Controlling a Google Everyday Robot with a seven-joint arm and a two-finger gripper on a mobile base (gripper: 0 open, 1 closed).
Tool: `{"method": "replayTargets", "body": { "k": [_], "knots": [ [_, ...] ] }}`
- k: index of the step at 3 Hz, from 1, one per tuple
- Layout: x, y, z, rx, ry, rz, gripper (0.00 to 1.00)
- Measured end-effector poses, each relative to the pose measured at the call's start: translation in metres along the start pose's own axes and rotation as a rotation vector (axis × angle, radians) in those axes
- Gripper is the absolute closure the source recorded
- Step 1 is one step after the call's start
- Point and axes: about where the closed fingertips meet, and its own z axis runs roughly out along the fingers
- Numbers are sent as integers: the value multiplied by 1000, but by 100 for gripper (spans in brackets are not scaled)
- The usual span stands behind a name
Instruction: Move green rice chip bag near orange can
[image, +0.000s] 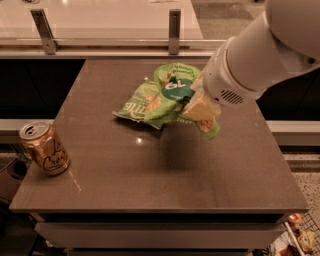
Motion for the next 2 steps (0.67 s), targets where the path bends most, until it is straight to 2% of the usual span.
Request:
{"method": "replayTargets", "body": {
  "k": [2],
  "knots": [
    [-18,66,7,-51,-35,-157,100]
  ]
}}
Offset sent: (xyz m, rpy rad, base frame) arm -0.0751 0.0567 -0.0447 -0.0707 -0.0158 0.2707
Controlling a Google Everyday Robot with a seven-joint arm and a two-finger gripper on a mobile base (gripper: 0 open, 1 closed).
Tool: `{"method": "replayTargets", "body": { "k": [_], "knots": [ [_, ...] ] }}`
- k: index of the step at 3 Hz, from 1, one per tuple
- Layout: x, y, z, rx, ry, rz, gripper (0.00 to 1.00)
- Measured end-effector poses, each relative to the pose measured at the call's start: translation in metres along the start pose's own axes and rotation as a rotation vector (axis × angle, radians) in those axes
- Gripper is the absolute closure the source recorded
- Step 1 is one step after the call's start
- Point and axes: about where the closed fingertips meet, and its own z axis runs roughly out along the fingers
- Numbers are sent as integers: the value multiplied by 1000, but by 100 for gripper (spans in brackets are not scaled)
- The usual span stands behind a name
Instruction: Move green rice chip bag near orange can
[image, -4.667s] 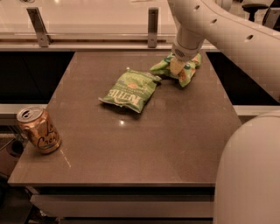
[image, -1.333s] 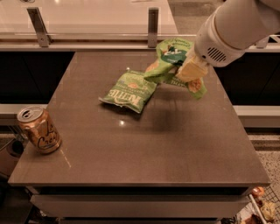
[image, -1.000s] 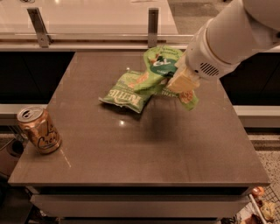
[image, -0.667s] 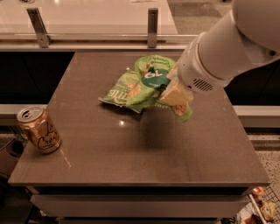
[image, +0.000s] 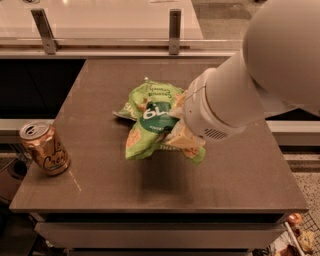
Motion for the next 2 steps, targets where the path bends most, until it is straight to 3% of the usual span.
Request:
{"method": "replayTargets", "body": {
  "k": [2],
  "knots": [
    [-20,35,22,-75,-13,-171,100]
  ]
}}
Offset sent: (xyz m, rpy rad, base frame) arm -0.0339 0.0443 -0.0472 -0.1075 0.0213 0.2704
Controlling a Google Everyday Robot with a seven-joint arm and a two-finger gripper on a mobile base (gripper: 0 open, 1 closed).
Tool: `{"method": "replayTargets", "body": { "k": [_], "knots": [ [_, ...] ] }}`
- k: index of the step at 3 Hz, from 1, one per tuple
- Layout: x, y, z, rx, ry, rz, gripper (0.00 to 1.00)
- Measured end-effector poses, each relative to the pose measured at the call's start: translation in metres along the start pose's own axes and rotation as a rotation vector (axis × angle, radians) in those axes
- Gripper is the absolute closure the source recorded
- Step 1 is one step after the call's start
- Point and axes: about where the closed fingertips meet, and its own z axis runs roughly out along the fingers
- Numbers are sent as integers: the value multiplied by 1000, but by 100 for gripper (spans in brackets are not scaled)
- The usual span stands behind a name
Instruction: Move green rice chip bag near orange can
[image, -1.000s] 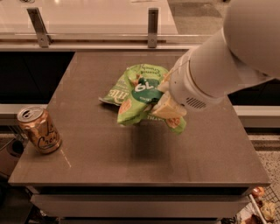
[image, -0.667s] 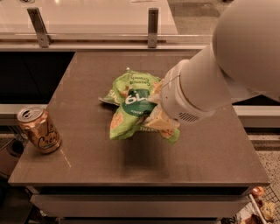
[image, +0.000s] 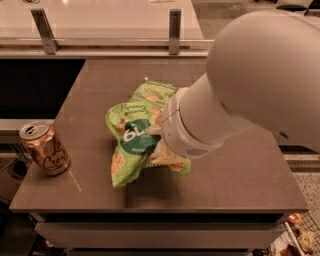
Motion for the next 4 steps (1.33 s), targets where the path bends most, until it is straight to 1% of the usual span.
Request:
{"method": "replayTargets", "body": {
  "k": [1,2,3,4],
  "knots": [
    [-9,21,8,-39,1,-97,100],
    [-11,38,12,-66,7,-157,100],
    [-14,37,10,-59,5,-162,83],
    [-19,35,7,-51,2,-169,60]
  ]
}}
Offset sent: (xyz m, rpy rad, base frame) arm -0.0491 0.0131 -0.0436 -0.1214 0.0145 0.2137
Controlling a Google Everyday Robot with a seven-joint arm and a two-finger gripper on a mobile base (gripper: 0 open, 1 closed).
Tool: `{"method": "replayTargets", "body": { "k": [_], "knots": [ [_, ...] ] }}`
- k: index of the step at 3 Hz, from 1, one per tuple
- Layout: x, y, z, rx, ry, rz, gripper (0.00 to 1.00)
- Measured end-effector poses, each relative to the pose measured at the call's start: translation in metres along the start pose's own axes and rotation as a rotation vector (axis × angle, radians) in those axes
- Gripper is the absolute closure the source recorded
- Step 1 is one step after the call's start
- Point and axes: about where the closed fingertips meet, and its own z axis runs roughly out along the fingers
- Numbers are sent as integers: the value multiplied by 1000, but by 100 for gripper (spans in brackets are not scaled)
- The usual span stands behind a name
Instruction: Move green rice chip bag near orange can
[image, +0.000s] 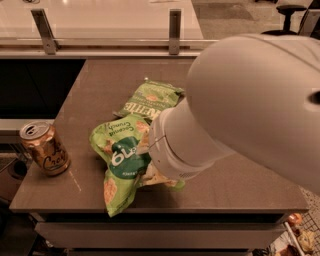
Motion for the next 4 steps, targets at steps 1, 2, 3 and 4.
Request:
{"method": "replayTargets", "body": {
  "k": [1,2,3,4],
  "knots": [
    [-5,-2,-4,10,-2,-8,36],
    [-9,-4,-8,21,-4,-16,13],
    [-15,-6,-13,33,-7,-25,0],
    [-15,-7,-13,34,-7,-26,0]
  ]
}}
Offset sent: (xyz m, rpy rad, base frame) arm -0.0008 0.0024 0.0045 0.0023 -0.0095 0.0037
